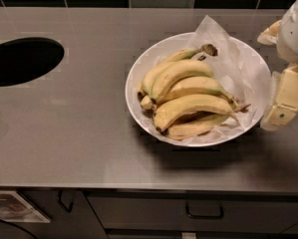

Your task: Pick banana from white bowl

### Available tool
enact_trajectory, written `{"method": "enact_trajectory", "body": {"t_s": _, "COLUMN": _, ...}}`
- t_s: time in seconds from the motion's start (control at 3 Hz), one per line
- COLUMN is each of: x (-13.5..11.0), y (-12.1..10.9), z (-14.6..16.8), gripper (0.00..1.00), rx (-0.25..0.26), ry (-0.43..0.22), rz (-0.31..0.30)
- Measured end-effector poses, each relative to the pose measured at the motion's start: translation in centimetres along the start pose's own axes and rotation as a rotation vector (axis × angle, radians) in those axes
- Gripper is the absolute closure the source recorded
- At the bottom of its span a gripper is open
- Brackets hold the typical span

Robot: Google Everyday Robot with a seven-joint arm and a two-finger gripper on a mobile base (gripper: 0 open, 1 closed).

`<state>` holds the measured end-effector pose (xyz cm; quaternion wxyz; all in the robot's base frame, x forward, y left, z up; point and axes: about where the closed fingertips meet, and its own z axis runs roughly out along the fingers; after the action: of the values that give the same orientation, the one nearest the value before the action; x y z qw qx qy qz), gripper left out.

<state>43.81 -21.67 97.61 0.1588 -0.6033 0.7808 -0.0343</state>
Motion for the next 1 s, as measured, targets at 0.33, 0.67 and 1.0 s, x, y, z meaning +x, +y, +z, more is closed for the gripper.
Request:
{"method": "enact_trajectory", "body": {"t_s": 0.33, "x": 0.0, "y": 0.0, "z": 0.0, "gripper": 0.00, "rx": 0.000, "ry": 0.000, "rz": 0.000}}
{"method": "enact_trajectory", "body": {"t_s": 0.67, "x": -1.3, "y": -1.0, "z": -0.3, "gripper": 0.00, "rx": 0.007, "ry": 0.004, "rz": -0.030}}
{"method": "enact_trajectory", "body": {"t_s": 1.0, "x": -3.8, "y": -2.7, "z": -0.5, "gripper": 0.00, "rx": 0.003, "ry": -0.001, "rz": -0.085}}
